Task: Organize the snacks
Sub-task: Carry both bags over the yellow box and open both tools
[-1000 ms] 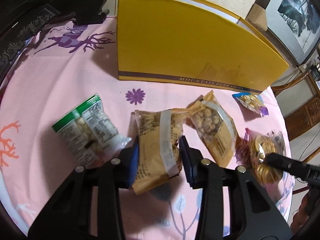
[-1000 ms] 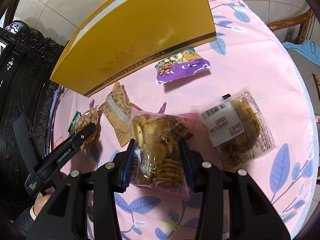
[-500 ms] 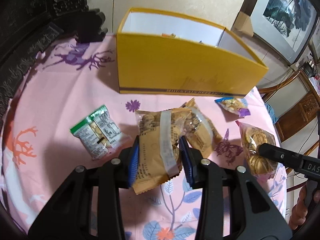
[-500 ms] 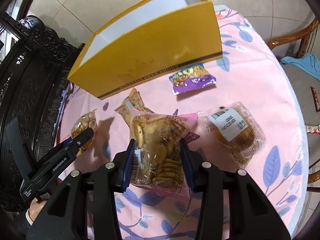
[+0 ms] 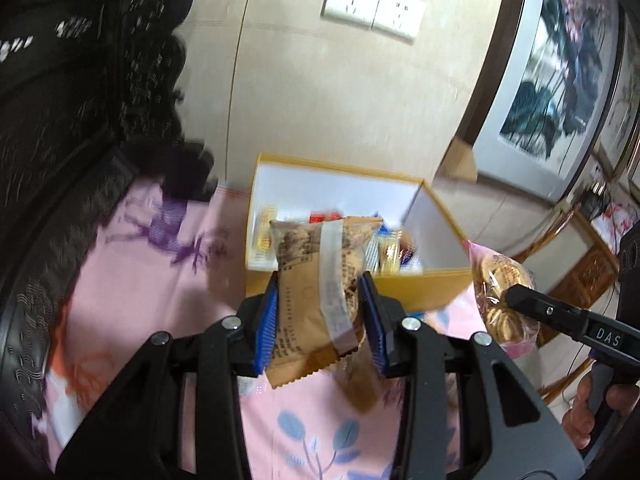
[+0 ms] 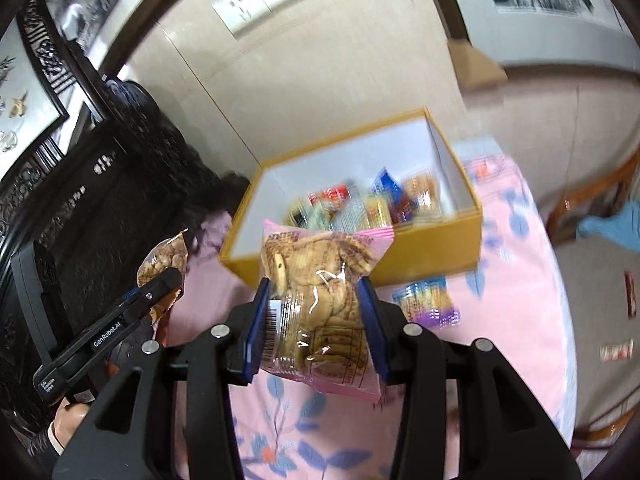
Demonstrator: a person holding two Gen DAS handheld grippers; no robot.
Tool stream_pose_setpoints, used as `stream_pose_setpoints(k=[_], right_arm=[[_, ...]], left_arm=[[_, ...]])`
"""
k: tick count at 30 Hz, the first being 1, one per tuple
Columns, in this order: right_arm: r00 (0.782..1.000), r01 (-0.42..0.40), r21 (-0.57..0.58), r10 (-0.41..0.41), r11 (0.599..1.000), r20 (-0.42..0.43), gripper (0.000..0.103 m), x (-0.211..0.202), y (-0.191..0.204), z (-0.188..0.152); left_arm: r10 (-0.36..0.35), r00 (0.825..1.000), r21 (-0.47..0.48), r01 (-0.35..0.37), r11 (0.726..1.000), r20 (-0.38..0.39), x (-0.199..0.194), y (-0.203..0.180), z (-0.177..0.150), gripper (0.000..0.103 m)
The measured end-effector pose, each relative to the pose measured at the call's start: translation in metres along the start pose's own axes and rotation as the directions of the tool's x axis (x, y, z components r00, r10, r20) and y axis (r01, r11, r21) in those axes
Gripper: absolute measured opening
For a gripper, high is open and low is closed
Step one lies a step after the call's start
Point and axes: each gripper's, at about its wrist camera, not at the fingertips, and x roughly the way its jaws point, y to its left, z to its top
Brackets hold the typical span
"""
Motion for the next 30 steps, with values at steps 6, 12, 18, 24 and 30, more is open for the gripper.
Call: stream_pose_setpoints(k=[6,12,18,24,30], right_arm=[[0.995,0.005,-0.061,0.001,0.998,0.099,0.044,0.005,0.007,0.056],[0.987,0.014,-0.099,0.003,0.995,0.162,0.044,0.011,0.012,0.097],[0.980,0.027,-0.122,-0.002,0.992,0.197,0.044,0.024,0.012,0.119],[0.990,0.062,-0.099,-0.049,0.993,0.132,0.048,0.068,-0.002,0.136],[0.984,0.131,-0.075,-0.120,0.989,0.130,0.086,0.061,-0.020,0.121]], left_arm=[[-0.016,0.996,0.042,0.012,0.999,0.086,0.011,-0.013,0.052,0.039],[-0.036,0.988,0.079,0.025,0.997,0.149,0.022,-0.027,0.093,0.039],[-0.055,0.983,0.088,0.040,0.995,0.177,0.034,-0.031,0.118,0.039],[-0.032,0.990,0.098,0.019,0.995,0.135,0.078,-0.037,0.127,0.075],[-0.004,0.992,0.058,-0.004,0.998,0.126,0.078,-0.031,0.118,0.093]])
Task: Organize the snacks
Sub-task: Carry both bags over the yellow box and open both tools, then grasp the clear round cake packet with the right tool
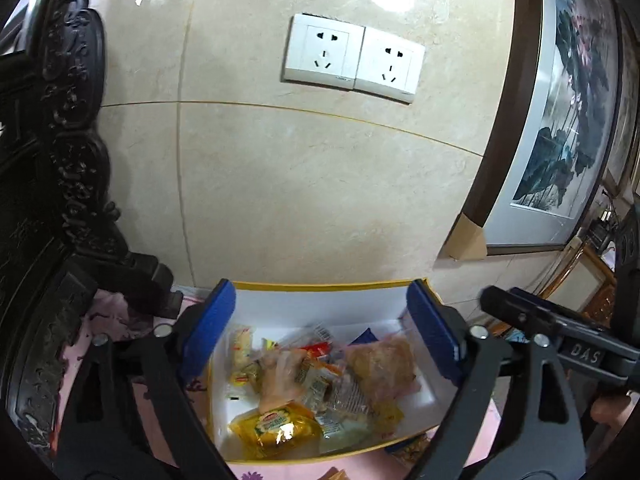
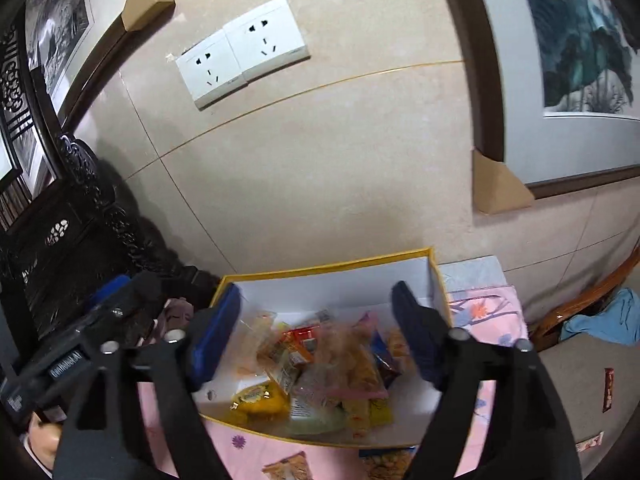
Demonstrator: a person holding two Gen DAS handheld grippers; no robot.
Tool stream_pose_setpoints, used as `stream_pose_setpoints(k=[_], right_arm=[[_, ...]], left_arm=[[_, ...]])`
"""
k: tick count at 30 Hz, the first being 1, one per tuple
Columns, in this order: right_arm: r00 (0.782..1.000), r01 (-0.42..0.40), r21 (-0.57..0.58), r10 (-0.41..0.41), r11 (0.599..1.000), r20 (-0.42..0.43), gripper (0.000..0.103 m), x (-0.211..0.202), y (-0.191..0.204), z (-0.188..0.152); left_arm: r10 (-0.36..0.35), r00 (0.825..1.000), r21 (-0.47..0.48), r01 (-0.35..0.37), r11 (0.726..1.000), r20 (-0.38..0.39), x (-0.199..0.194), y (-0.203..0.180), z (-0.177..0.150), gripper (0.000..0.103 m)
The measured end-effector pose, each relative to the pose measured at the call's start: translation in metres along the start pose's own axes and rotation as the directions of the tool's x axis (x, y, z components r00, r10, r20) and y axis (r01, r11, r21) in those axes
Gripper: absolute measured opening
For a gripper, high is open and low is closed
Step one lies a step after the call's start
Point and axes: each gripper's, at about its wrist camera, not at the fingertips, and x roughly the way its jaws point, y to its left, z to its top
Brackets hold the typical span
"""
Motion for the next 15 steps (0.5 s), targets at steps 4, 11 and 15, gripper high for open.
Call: stream_pose_setpoints(k=[4,11,15], right_arm=[[0.998,0.043,-0.017,-0.044,0.999,-0.053,0.094,-0.010,-0.021,-0.031],[0.977,0.086,-0.028,-0.090,0.996,-0.193,0.094,-0.028,-0.056,-0.117],[0.960,0.086,-0.109,-0.112,0.990,-0.258,0.095,-0.038,-0.056,-0.165]], left_arm=[[0.023,1.000,0.002,-0.023,1.000,-0.019,-0.016,0.012,-0.024,0.093],[0.064,0.991,-0.069,-0.073,0.995,-0.119,-0.045,0.046,-0.088,0.094],[0.086,0.985,-0.102,-0.102,0.990,-0.151,-0.064,0.056,-0.115,0.094]])
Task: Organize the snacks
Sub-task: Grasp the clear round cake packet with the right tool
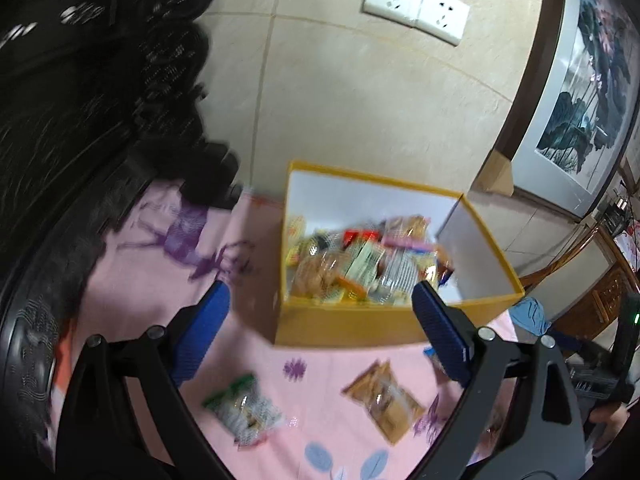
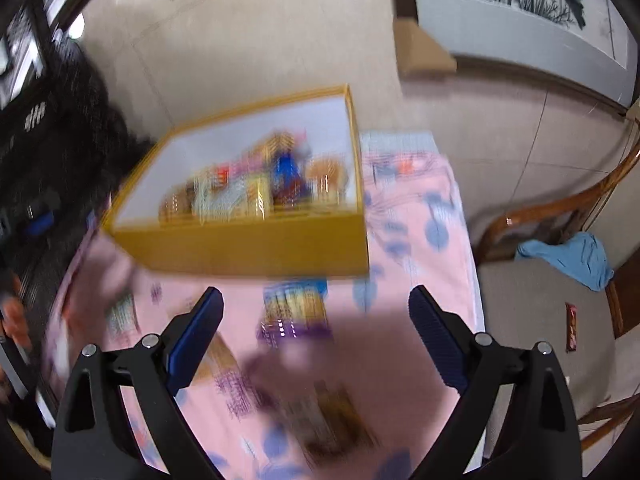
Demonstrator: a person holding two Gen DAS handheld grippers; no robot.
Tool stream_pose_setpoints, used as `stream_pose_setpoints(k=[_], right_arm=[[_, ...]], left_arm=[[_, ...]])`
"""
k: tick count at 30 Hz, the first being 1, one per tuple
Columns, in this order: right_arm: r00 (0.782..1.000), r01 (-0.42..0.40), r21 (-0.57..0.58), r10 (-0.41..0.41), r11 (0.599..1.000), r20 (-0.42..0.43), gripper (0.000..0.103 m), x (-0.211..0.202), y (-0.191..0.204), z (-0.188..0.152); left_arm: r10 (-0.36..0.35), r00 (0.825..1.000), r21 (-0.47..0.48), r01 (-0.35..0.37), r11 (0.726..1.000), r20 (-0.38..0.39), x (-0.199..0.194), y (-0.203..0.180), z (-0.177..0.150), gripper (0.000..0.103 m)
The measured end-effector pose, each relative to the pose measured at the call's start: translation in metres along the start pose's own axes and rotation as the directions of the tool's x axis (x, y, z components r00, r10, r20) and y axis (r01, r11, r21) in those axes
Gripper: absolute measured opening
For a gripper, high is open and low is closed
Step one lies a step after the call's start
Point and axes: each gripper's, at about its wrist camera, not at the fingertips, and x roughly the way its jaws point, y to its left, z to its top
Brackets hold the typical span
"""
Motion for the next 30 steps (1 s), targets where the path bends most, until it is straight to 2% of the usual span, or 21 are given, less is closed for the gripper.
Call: stream_pose_setpoints(k=[5,8,16,19,20,22,25,30], right_arm=[[0.997,0.025,-0.182,-0.039,0.983,-0.070,0.095,0.014,0.016,-0.048],[0.994,0.038,-0.237,-0.060,0.971,-0.087,0.095,0.023,0.019,-0.061],[0.991,0.021,-0.260,-0.053,0.965,-0.120,0.095,0.041,0.013,-0.075],[0.987,-0.017,-0.252,-0.023,0.968,-0.158,0.094,0.047,0.012,-0.077],[0.984,-0.038,-0.235,-0.004,0.971,-0.176,0.093,0.049,0.011,-0.078],[0.973,-0.045,-0.202,-0.003,0.978,-0.230,0.076,0.057,0.010,-0.081],[0.976,-0.029,-0.171,-0.009,0.985,-0.219,0.058,0.057,0.012,-0.084],[0.977,-0.033,-0.163,-0.003,0.986,-0.215,0.056,0.054,0.032,-0.091]], left_arm=[[0.029,0.999,-0.015,-0.030,0.999,-0.042,-0.011,0.014,-0.030,0.094],[0.047,0.997,0.010,-0.047,0.999,-0.066,-0.019,0.021,-0.045,0.094],[0.064,0.991,0.040,-0.059,0.997,-0.116,-0.032,0.034,-0.066,0.094],[0.057,0.991,0.046,-0.052,0.998,-0.124,-0.035,0.036,-0.074,0.094],[0.055,0.991,0.059,-0.048,0.997,-0.124,-0.035,0.036,-0.077,0.094],[0.060,0.989,0.087,-0.048,0.995,-0.132,-0.033,0.034,-0.082,0.094],[0.060,0.984,0.105,-0.043,0.994,-0.165,-0.022,0.032,-0.087,0.094],[0.013,0.979,0.105,0.009,0.994,-0.204,0.001,0.012,-0.094,0.094]])
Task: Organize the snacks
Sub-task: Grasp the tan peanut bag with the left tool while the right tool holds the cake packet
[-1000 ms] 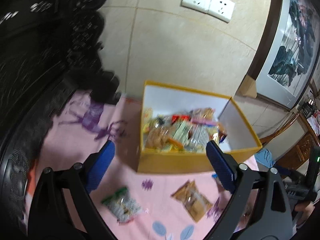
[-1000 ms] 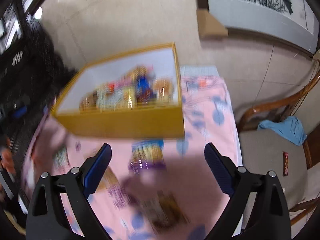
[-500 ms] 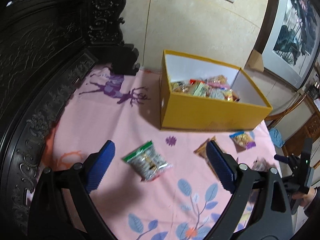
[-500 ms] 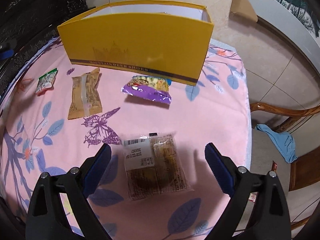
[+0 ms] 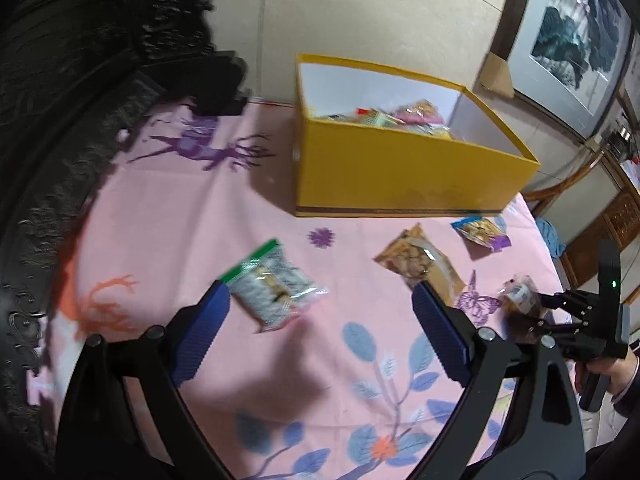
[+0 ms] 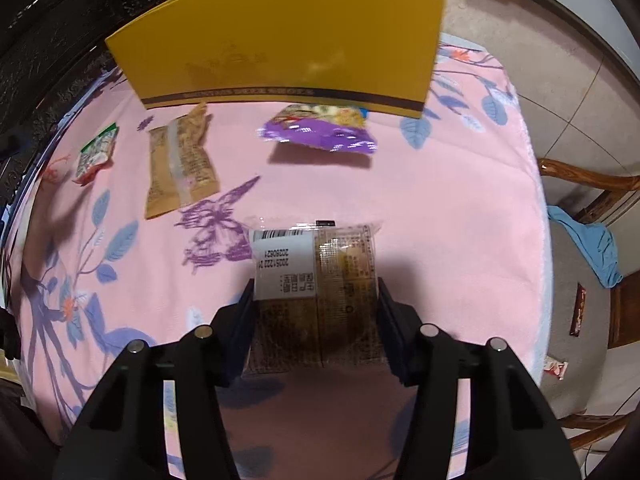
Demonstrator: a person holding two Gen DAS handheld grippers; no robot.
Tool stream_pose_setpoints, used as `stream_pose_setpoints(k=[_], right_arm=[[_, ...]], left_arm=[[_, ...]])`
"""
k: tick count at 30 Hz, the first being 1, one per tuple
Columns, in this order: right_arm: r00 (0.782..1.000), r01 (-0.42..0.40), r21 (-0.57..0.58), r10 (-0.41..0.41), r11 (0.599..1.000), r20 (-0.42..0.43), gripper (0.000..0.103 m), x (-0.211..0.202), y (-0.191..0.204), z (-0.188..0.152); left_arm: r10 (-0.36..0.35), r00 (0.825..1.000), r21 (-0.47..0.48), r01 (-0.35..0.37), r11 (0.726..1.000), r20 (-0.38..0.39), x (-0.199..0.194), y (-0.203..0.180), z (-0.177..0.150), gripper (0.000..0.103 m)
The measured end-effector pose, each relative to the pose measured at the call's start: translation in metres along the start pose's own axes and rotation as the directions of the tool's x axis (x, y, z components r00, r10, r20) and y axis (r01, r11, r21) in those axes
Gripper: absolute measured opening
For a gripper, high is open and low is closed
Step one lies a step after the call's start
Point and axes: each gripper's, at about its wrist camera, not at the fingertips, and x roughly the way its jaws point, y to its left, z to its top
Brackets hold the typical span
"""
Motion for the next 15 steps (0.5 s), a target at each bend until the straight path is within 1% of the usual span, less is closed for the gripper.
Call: stream_pose_setpoints(k=[2,5,8,9,11,12,15], right_arm=[[1.000,-0.003,0.025,0.003,1.000,0.010,0.056,0.000,0.007,-0.003],[0.999,0.016,0.063,-0.018,0.998,0.031,0.056,-0.001,0.012,-0.006],[0.999,0.013,0.086,-0.016,0.996,0.037,0.058,0.001,0.008,-0.004],[0.999,0.014,0.086,-0.017,0.996,0.038,0.058,0.001,0.008,-0.004],[0.999,0.013,0.085,-0.016,0.996,0.042,0.059,0.000,0.008,-0.004],[0.999,0.011,0.084,-0.015,0.996,0.046,0.059,0.000,0.008,-0.005],[0.998,0.009,0.080,-0.013,0.997,0.055,0.059,0.001,0.008,-0.005]], left_arm=[[-0.043,0.999,-0.024,0.043,0.999,-0.031,0.017,-0.015,0.002,0.094],[-0.065,0.996,-0.058,0.061,0.996,-0.057,0.043,-0.035,0.006,0.094],[-0.055,0.993,-0.104,0.044,0.994,-0.107,0.076,-0.058,0.011,0.094],[-0.042,0.991,-0.125,0.026,0.992,-0.130,0.089,-0.065,0.015,0.094],[-0.028,0.988,-0.147,0.005,0.989,-0.155,0.103,-0.075,0.020,0.094],[-0.010,0.986,-0.158,-0.017,0.987,-0.168,0.112,-0.081,0.022,0.094],[0.031,0.978,-0.172,-0.067,0.983,-0.207,0.130,-0.091,0.023,0.094]])
